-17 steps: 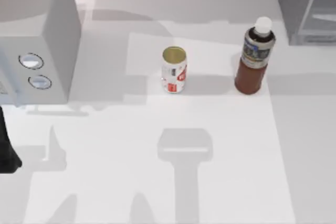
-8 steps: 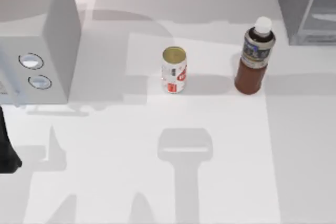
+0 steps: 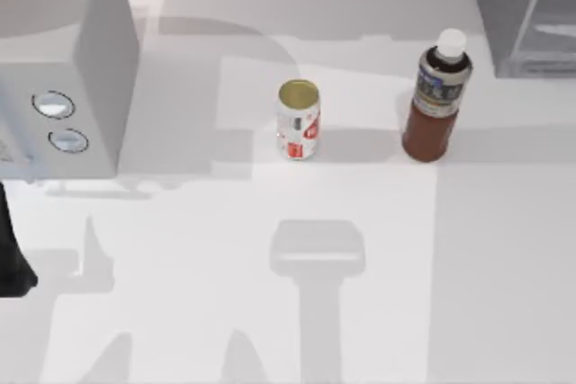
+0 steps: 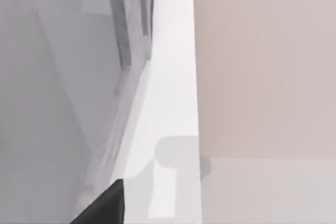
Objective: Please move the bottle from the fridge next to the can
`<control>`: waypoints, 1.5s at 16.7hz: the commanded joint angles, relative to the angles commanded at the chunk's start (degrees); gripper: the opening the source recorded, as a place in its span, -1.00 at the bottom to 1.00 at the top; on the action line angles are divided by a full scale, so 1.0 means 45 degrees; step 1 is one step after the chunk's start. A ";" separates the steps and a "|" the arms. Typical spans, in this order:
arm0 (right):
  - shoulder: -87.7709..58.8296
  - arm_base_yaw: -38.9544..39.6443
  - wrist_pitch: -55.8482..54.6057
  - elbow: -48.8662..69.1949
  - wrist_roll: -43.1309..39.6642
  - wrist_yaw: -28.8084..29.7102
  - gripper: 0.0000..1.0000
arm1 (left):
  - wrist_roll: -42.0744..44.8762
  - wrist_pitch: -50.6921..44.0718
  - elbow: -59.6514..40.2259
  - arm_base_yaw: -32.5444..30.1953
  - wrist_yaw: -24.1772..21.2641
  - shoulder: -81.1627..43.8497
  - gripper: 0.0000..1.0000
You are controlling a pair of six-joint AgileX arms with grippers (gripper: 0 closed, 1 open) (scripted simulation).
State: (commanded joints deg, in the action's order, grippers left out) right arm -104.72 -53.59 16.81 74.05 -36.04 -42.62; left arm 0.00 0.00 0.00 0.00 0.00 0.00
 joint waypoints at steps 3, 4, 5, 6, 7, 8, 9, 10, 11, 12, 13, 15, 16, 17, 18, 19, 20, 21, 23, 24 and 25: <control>0.0008 0.0097 -0.0111 -0.0006 0.0114 0.0023 1.00 | 0.0000 0.0000 0.0000 0.0000 0.0000 0.0000 1.00; 0.0008 0.0097 -0.0111 -0.0006 0.0114 0.0023 1.00 | 0.0000 0.0000 0.0000 0.0000 0.0000 0.0000 1.00; 0.0078 -0.0048 -0.0144 -0.0091 0.0084 -0.0002 1.00 | 0.0000 0.0000 0.0000 0.0000 0.0000 0.0000 1.00; 0.0084 -0.0023 -0.0158 -0.0099 0.0108 0.0025 1.00 | 0.0000 0.0000 0.0000 0.0000 0.0000 0.0000 1.00; 0.0115 0.0110 -0.0226 -0.0140 0.0229 0.0160 1.00 | 0.0000 0.0000 0.0000 0.0000 0.0000 0.0000 1.00; 0.0174 0.0389 -0.0355 -0.0228 0.0463 0.0417 1.00 | 0.0000 0.0000 0.0000 0.0000 0.0000 0.0000 1.00; 0.0253 0.0790 -0.0526 -0.0356 0.0780 0.0765 1.00 | 0.0000 0.0000 0.0000 0.0000 0.0000 0.0000 1.00; 0.0354 0.1334 -0.0740 -0.0526 0.1183 0.1215 1.00 | 0.0000 0.0000 0.0000 0.0000 0.0000 0.0000 1.00; 0.0478 0.2004 -0.0988 -0.0730 0.1650 0.1742 1.00 | 0.0000 0.0000 0.0000 0.0000 0.0000 0.0000 1.00; 0.0624 0.2814 -0.1269 -0.0966 0.2175 0.2349 1.00 | 0.0000 0.0000 0.0000 0.0000 0.0000 0.0000 1.00; 0.0788 0.3742 -0.1572 -0.1225 0.2742 0.3010 1.00 | 0.0000 0.0000 0.0000 0.0000 0.0000 0.0000 1.00; 0.1170 0.5847 -0.2229 -0.1795 0.3964 0.4465 1.00 | 0.0000 0.0000 0.0000 0.0000 0.0000 0.0000 1.00; 0.1380 0.6923 -0.2568 -0.2096 0.4593 0.5233 1.00 | 0.0000 0.0000 0.0000 0.0000 0.0000 0.0000 1.00; 0.1595 0.7950 -0.2903 -0.2396 0.5215 0.5996 1.00 | 0.0000 0.0000 0.0000 0.0000 0.0000 0.0000 1.00; 0.1810 0.8877 -0.3226 -0.2690 0.5814 0.6729 1.00 | 0.0000 0.0000 0.0000 0.0000 0.0000 0.0000 1.00; 0.2016 0.9674 -0.3528 -0.2967 0.6374 0.7406 1.00 | 0.0000 0.0000 0.0000 0.0000 0.0000 0.0000 1.00; 0.2207 1.0337 -0.3801 -0.3220 0.6879 0.8012 1.00 | 0.0000 0.0000 0.0000 0.0000 0.0000 0.0000 1.00; 0.2378 1.0863 -0.4035 -0.3438 0.7310 0.8517 1.00 | 0.0000 0.0000 0.0000 0.0000 0.0000 0.0000 1.00; 0.2615 1.1510 -0.4352 -0.3732 0.7888 0.9149 1.00 | 0.0000 0.0000 0.0000 0.0000 0.0000 0.0000 1.00; 0.2665 1.1632 -0.4417 -0.3792 0.8003 0.9269 1.00 | 0.0000 0.0000 0.0000 0.0000 0.0000 0.0000 1.00; 0.2668 1.1639 -0.4420 -0.3795 0.8010 0.9275 1.00 | 0.0000 0.0000 0.0000 0.0000 0.0000 0.0000 1.00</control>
State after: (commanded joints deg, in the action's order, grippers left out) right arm -92.72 -1.21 -3.08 56.98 0.01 -0.88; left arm 0.00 0.00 0.00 0.00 0.00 0.00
